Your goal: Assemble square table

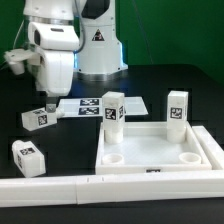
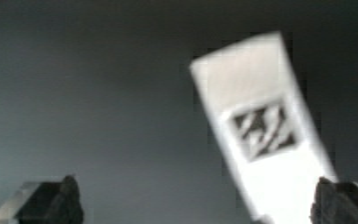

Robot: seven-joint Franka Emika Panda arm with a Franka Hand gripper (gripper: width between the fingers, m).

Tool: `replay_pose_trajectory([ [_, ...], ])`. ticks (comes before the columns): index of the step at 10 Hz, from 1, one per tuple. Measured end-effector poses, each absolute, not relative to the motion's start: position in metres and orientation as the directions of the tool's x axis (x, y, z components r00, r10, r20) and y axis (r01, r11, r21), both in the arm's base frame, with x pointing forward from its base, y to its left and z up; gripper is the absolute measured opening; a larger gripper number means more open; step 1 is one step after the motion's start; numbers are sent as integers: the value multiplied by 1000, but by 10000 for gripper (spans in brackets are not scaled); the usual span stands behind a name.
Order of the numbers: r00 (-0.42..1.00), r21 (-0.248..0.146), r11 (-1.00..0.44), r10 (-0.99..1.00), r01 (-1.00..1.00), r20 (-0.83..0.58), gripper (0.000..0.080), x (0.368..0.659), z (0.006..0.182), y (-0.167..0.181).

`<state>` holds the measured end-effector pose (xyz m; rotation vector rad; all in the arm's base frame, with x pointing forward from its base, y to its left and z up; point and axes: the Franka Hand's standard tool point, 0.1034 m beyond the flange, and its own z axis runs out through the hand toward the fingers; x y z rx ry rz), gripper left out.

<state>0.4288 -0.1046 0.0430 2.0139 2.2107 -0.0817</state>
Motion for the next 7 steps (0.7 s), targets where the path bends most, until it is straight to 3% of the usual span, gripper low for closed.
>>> replay_pose_trajectory([
  [4, 93, 79, -83, 987, 993, -129, 649, 427, 40, -107],
  [7, 624, 77, -620, 774, 781, -105, 649, 440, 61, -122],
])
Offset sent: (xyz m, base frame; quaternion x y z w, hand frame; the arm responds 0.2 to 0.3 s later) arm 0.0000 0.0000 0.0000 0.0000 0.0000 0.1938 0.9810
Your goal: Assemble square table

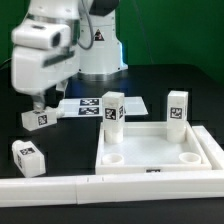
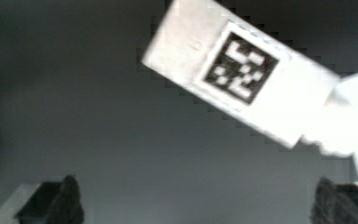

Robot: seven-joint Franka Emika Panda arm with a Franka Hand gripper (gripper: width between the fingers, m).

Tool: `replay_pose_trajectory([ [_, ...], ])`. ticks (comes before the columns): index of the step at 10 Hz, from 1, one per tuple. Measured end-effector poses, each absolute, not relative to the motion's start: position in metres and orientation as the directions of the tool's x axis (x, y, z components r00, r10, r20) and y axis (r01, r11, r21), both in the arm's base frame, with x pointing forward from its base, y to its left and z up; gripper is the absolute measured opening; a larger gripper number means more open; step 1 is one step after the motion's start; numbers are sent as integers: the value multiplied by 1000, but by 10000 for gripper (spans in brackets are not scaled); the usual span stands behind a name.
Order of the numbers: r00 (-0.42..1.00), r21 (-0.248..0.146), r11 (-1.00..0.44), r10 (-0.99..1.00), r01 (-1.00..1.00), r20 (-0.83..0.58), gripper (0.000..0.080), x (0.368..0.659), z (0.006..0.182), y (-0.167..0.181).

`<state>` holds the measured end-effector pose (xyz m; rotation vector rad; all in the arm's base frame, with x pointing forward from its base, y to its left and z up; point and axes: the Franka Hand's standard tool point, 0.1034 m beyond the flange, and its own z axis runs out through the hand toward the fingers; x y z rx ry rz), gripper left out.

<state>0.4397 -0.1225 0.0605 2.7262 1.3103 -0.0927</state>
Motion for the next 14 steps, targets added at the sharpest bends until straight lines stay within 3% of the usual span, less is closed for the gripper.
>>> replay_pose_trajectory([
  [1, 729, 69, -727, 675, 683, -111, 649, 440, 60, -122],
  [2, 688, 83, -683, 720, 726, -92, 649, 441, 60, -123],
  [6, 879, 83, -875, 473, 476, -55, 649, 440, 58, -118],
  [8, 985, 41, -984, 168, 170, -49, 649, 446, 59, -136],
  [10, 985, -9, -990, -142, -144, -98, 649, 441, 54, -138],
  [14, 924, -16, -927, -370, -374, -99, 649, 444, 52, -134],
])
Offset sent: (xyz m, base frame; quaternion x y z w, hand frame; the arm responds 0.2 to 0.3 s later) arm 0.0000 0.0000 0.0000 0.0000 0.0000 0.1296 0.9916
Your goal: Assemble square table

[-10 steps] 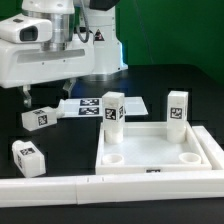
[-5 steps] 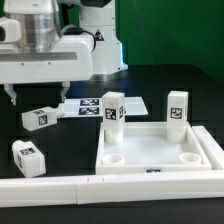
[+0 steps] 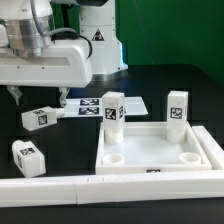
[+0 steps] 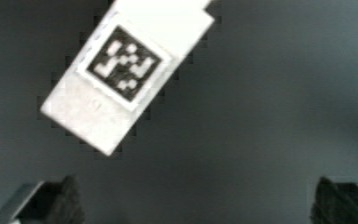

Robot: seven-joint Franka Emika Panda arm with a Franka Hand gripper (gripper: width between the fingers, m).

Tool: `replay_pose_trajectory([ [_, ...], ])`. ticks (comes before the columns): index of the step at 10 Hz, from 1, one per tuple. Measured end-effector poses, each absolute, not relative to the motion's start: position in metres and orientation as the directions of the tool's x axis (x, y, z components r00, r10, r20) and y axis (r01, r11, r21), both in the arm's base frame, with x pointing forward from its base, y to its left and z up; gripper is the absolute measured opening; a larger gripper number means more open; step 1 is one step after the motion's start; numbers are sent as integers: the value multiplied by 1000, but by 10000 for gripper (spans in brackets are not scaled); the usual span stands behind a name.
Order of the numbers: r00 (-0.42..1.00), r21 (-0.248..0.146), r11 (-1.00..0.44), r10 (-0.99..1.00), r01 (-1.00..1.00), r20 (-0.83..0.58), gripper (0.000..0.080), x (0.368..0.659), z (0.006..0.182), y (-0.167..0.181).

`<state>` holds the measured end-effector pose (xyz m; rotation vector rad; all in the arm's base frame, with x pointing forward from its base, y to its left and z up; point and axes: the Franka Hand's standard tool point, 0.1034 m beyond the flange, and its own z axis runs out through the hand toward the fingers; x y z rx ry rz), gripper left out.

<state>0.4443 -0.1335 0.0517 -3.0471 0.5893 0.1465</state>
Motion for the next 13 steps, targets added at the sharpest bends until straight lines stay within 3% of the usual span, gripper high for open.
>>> replay_pose_trajectory([
  [1, 843, -63, -849, -509, -525, -173, 649, 442, 51, -138],
  [2, 763, -77, -767, -611, -636, -212, 649, 444, 49, -144],
  [4, 660, -62, -671, -702, -739, -267, 649, 448, 53, -147],
  [7, 645, -63, -662, -700, -747, -306, 649, 443, 51, -145],
  [9, 546, -62, -603, -668, -796, -506, 649, 419, 44, -149],
  [11, 437, -42, -574, -571, -818, -695, 649, 413, 38, -153],
  [13, 393, -27, -582, -513, -812, -763, 649, 410, 34, -150],
])
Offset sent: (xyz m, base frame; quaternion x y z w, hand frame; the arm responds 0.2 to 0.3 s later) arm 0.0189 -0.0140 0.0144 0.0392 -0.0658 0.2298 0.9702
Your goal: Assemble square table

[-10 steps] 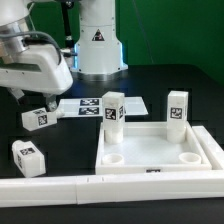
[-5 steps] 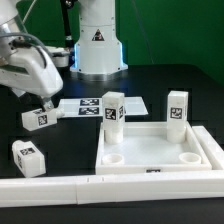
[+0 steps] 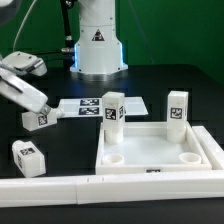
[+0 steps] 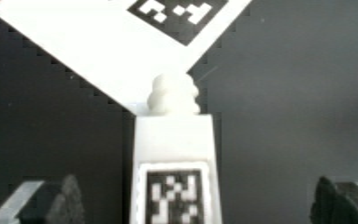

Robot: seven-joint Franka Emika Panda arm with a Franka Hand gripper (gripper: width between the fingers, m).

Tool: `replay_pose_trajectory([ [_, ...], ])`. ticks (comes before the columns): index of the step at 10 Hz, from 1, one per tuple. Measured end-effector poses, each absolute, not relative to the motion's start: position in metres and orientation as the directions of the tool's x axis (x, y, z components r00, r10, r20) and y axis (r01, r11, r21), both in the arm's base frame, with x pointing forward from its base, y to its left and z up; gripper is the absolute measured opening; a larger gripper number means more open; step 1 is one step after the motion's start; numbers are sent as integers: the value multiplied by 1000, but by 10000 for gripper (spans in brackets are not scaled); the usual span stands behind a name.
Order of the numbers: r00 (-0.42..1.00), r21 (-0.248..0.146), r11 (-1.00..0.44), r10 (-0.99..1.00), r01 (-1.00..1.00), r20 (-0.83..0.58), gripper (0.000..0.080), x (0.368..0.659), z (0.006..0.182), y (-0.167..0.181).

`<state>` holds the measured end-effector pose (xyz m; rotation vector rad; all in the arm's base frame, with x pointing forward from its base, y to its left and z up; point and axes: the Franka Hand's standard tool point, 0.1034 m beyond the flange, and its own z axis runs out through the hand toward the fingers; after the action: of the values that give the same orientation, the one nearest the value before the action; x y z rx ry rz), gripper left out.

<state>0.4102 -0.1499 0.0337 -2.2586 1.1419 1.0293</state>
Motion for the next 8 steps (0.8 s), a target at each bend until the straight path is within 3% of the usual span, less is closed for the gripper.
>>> replay_pose_trajectory([
  [2, 335, -20, -587, -433, -810, -837, 649, 404, 32, -149],
  [4, 392, -108, -620, -341, -777, -855, 649, 418, 19, -154],
  [8, 375, -96, -614, -342, -783, -862, 649, 414, 17, -152],
])
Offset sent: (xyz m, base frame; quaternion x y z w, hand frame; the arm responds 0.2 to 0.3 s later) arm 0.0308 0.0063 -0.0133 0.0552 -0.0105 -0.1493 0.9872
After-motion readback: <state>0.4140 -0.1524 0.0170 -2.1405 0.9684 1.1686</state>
